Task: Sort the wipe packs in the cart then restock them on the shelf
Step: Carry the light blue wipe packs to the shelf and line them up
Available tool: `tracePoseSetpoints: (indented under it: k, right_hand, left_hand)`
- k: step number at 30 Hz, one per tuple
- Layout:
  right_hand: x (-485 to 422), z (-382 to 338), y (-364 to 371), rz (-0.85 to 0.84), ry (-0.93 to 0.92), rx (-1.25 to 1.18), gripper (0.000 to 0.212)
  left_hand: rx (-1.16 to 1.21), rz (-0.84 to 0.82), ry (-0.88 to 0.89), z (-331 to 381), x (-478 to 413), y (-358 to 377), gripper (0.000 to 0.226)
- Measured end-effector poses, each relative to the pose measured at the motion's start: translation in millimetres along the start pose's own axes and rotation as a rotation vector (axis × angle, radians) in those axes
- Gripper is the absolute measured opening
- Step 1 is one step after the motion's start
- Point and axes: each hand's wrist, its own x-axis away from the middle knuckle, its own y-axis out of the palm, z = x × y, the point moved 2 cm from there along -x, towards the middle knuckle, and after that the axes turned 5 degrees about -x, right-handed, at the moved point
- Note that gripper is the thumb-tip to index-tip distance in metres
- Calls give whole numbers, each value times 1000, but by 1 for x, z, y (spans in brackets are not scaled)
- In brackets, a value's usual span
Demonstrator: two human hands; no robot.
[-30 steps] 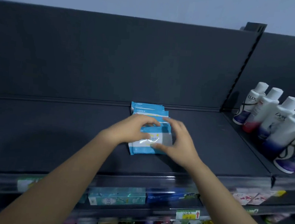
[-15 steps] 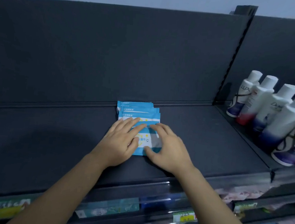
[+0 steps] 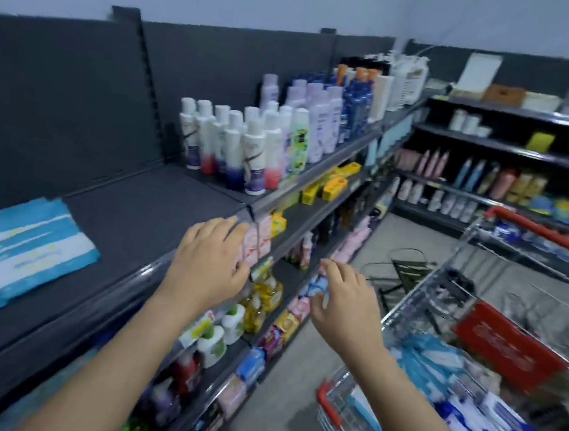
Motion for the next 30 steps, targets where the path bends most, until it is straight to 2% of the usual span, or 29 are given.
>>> tracePoseSetpoints:
  k: [4,7,13,16,19,22,25,27,30]
  right_hand:
    - [54,101,-35,-96,287,49,53]
    - [94,171,-46,-110,423,40,55]
    - [151,286,-16,-234,703,16,53]
    - [154,333,27,-304,775,-31,54]
    - [142,369,92,-413,805,-128,57]
    - [130,393,172,-531,817,-148,58]
    - [128,408,248,-662,767,-62,50]
    - [130,418,289,-688,779,-82,51]
    - [130,429,335,-680,762,-146,63]
  left_hand:
    - [36,-7,175,115,-11,17,58]
    - [29,-34,237,185,-18,46,62]
    - [169,-232,397,297,-18,145,53]
    - [275,-399,482,338,-19,216,53]
    - [358,-627,467,362,-24,301,56]
    - [445,-735,408,382,-30,387,49]
    - [508,-856,318,401,-31,451,51]
    - [539,-905,304,416,-31,483,54]
    - [557,-939,342,435,-28,521,50]
